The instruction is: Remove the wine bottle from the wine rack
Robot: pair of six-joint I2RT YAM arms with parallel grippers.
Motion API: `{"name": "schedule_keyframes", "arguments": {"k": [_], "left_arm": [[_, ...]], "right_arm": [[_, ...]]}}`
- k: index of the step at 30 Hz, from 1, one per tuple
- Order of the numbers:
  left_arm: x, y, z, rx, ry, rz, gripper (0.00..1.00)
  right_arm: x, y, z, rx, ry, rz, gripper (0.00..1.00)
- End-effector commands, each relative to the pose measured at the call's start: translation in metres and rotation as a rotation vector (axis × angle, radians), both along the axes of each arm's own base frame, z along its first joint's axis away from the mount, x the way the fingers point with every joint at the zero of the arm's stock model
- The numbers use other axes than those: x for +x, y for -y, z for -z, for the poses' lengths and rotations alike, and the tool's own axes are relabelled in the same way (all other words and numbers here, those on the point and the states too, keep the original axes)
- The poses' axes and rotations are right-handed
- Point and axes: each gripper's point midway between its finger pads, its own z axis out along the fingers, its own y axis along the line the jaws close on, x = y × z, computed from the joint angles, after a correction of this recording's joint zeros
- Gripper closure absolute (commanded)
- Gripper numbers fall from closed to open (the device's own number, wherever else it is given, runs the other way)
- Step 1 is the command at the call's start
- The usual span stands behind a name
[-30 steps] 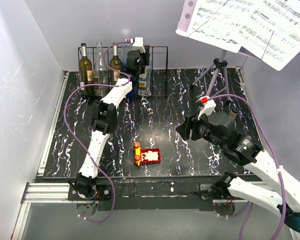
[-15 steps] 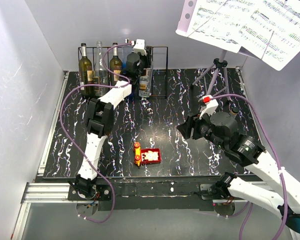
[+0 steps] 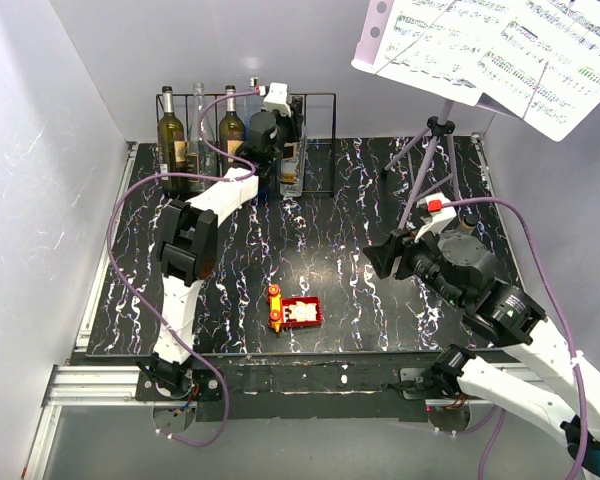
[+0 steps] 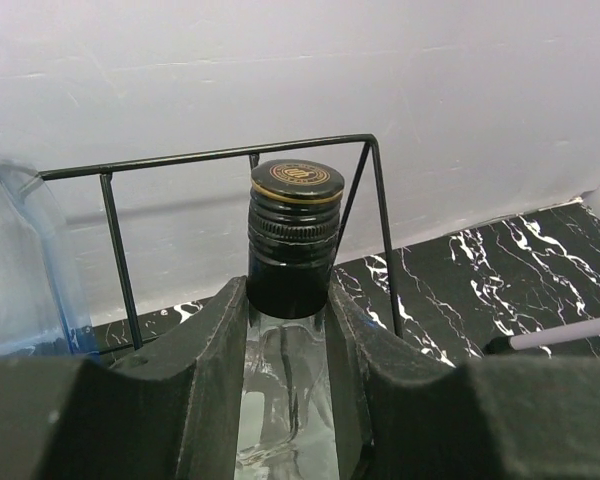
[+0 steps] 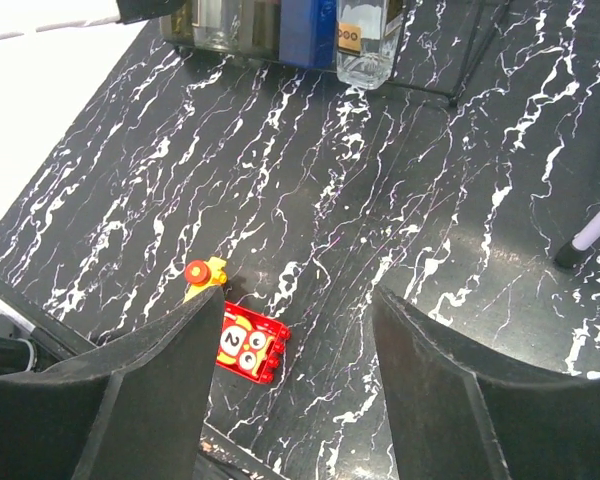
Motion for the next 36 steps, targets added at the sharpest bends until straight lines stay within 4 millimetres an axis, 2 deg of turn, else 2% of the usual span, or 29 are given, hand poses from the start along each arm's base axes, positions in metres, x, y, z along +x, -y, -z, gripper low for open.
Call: {"name": "schedule_keyframes", "arguments": {"k": [1,8,12,17,21,27,36], "left_arm": [[-0.043,0.023,-0.089,-0.089,0.143,0.090,1.00],[-0.063,0.024,-0.086,-0.090,0.131,0.106,1.00],[-0.078,0.027,-0.089,-0.084,0.133,0.122,1.00],[-0.090,0.026,-0.083,-0.071,0.128,0.121,1.00],[-0.097,0.023,-0.081,-0.074,0.125,0.115,1.00],[-0.111,0.016,-0.071,-0.094,0.108,0.113,1.00],[-0.135,0.019,-0.076,-0.105,0.099,0.147,1.00]], "right_arm": [[0.005,0.007,-0.019,0.041,0.076,0.041,0.32],[0.007,0.012,-0.019,0.045,0.091,0.069,0.32],[0.016,0.017,-0.027,0.040,0.140,0.112,0.32],[0.025,0.011,-0.039,0.035,0.171,0.116,0.32],[0.028,0.005,-0.041,0.027,0.168,0.104,0.32],[0.029,0.001,-0.035,0.037,0.160,0.102,0.32],[0.033,0.001,-0.037,0.029,0.187,0.106,0.32]]}}
